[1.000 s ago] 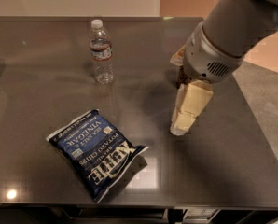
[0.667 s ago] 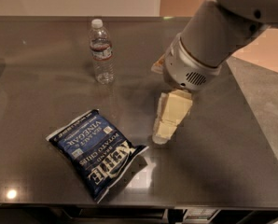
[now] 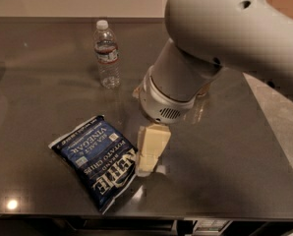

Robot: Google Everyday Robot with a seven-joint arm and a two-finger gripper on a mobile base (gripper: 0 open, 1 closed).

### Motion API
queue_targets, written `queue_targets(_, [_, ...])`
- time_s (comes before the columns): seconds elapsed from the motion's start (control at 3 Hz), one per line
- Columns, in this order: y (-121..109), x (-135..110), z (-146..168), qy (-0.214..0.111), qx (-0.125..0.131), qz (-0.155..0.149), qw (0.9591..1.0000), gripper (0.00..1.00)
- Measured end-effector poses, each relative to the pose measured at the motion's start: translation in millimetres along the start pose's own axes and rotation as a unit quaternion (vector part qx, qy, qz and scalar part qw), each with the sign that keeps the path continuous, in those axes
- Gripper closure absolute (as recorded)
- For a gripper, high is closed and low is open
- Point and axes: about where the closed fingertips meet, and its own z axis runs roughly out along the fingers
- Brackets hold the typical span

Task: Move blue chip bag near water bottle

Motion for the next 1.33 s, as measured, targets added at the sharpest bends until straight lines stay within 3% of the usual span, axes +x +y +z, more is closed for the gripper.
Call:
queue_targets(1.0, [45,-15,40,0.02,-0.025,-0.045,0.9985,0.0])
queue_targets(1.33, [44,-14,48,0.025,-0.029,-0.044,0.9983,0.16])
